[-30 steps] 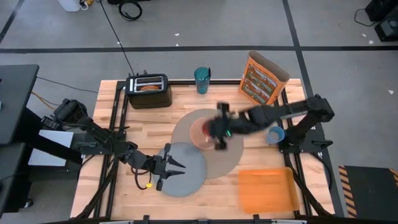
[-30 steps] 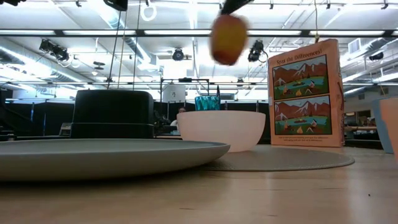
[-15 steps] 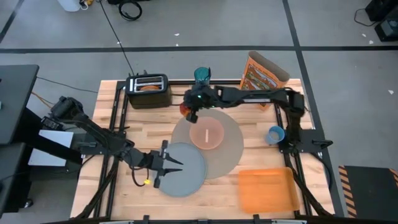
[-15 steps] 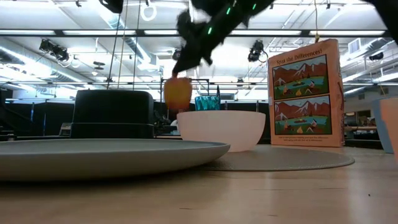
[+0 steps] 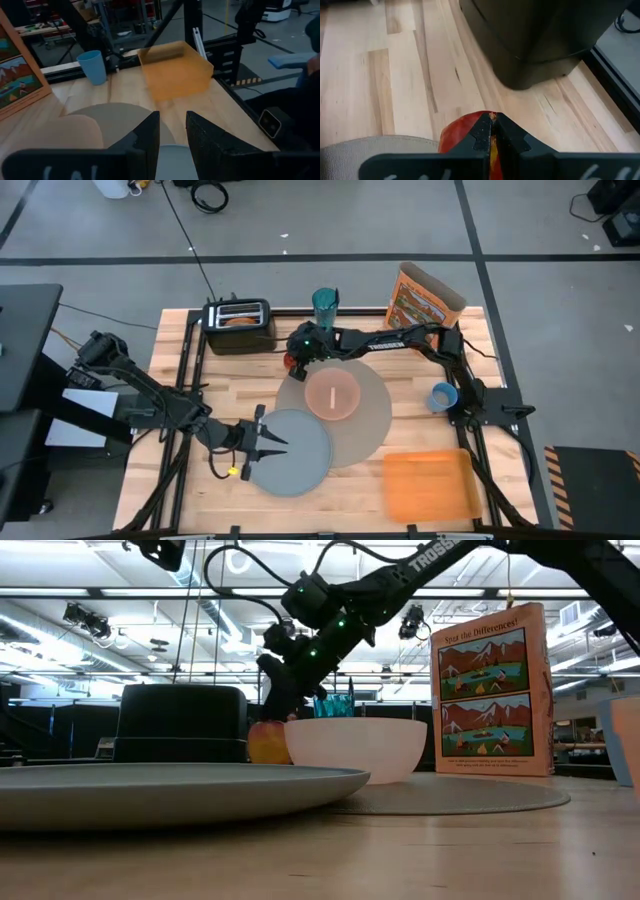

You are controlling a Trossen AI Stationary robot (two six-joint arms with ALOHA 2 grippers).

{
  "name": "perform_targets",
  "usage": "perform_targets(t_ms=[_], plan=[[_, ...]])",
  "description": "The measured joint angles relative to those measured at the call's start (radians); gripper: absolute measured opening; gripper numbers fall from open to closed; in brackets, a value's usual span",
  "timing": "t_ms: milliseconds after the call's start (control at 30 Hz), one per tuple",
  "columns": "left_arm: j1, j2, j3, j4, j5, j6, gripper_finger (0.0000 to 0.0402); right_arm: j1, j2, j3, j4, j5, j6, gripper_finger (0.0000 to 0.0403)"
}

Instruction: Arrange a breakfast setting

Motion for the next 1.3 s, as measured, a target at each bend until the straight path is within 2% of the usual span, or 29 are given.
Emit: perform_targets(t_ms=[300, 533, 933, 1300], plan=[[0.000, 0.000, 0.000, 0.004, 0.000, 0.004, 0.0103, 0.021, -0.068, 0.001, -0.031, 0.001, 0.002, 0.0018], [0.001, 0.000, 0.000, 0.004, 0.000, 0.004, 0.0103, 0.043, -0.068, 0.000, -0.057, 0.001, 0.002, 0.0018], [0.000, 0.000, 0.000, 0.005, 0.000, 0.006, 0.0103, 0.043, -0.068, -0.118, 0.028, 0.007, 0.045, 0.0021], [0.001, 0.000, 0.000, 0.004, 0.000, 0.006, 0.0103, 0.047, -0.064, -0.123, 0.048, -0.003, 0.046, 0.0069]])
